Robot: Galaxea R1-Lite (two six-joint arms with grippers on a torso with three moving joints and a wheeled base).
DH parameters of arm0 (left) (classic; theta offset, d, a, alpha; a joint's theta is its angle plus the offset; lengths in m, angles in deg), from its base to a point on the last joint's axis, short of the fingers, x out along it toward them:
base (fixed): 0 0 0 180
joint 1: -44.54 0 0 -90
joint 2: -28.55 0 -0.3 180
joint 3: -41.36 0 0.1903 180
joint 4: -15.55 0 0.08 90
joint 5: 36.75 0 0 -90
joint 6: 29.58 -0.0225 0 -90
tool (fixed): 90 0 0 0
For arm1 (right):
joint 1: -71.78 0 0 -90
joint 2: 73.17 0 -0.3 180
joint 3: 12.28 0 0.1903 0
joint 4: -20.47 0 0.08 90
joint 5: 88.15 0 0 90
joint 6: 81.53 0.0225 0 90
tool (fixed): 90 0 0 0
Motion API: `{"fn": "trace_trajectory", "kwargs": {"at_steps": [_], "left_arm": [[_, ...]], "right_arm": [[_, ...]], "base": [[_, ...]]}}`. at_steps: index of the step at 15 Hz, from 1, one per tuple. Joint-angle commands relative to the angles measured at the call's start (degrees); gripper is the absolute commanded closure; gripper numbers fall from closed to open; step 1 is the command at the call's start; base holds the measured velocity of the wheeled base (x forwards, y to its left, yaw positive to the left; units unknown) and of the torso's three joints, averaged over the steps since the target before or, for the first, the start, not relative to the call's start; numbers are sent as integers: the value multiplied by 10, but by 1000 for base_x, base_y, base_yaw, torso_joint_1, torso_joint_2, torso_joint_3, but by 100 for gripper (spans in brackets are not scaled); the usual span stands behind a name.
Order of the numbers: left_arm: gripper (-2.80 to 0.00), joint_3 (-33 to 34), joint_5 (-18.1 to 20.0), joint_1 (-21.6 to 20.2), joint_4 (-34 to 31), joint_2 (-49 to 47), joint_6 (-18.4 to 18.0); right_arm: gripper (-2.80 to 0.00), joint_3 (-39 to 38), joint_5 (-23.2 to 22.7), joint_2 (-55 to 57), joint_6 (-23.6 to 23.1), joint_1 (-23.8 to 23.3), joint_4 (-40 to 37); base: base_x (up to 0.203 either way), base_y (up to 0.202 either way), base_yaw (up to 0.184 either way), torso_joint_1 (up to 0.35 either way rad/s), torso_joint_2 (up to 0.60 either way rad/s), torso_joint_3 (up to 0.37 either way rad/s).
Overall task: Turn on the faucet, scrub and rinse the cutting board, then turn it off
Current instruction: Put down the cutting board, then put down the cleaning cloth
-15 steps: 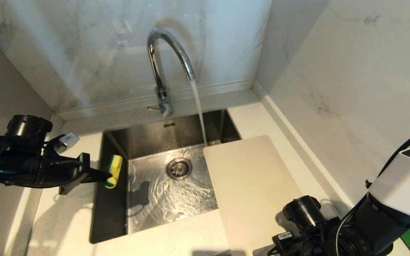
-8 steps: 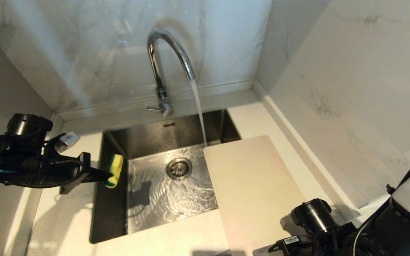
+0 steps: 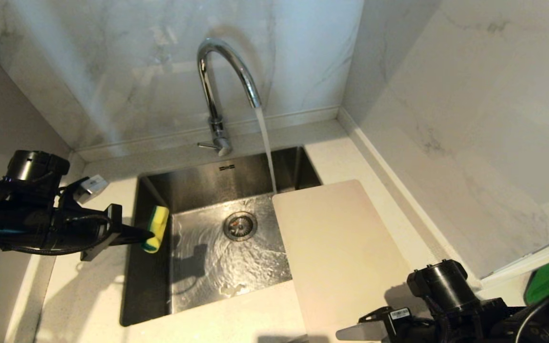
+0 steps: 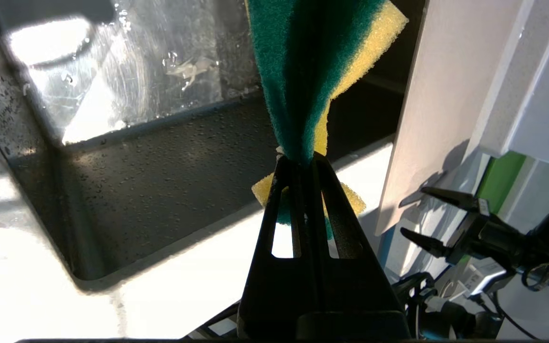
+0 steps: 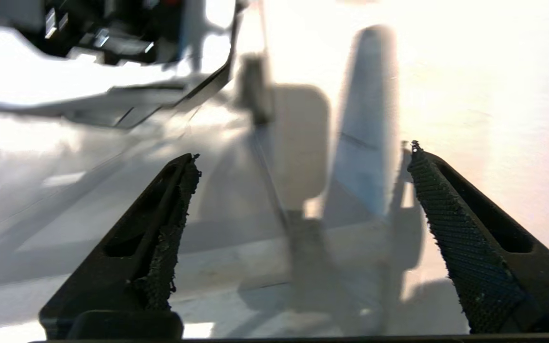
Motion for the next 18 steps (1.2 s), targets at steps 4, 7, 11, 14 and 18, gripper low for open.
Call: {"fn": "trace_trajectory", "kwargs": {"at_steps": [4,7,11,14,18], "left_arm": [[0,2,2,3,-1,10,2],[0,6,1,9,-1,16,2],[0,8,0,14,-3,29,9],[0,8,-1,13,-1,41,17],[0,3,-28,14,-1,55,47]], "right_arm": [[-280,5,-33,-59,72,-1,85],[-280,-4,-36,-103,92,-7,94],[0,-11,-46,-159,137,-18,94],[0,-10,-47,-202,184,-21,102],[0,-48,-48,-276,274,-23,125]], "base": [[0,0,0,0,0,0],[0,0,0,0,0,0],[0,0,0,0,0,0],[0,0,0,0,0,0],[0,0,0,0,0,0]]}}
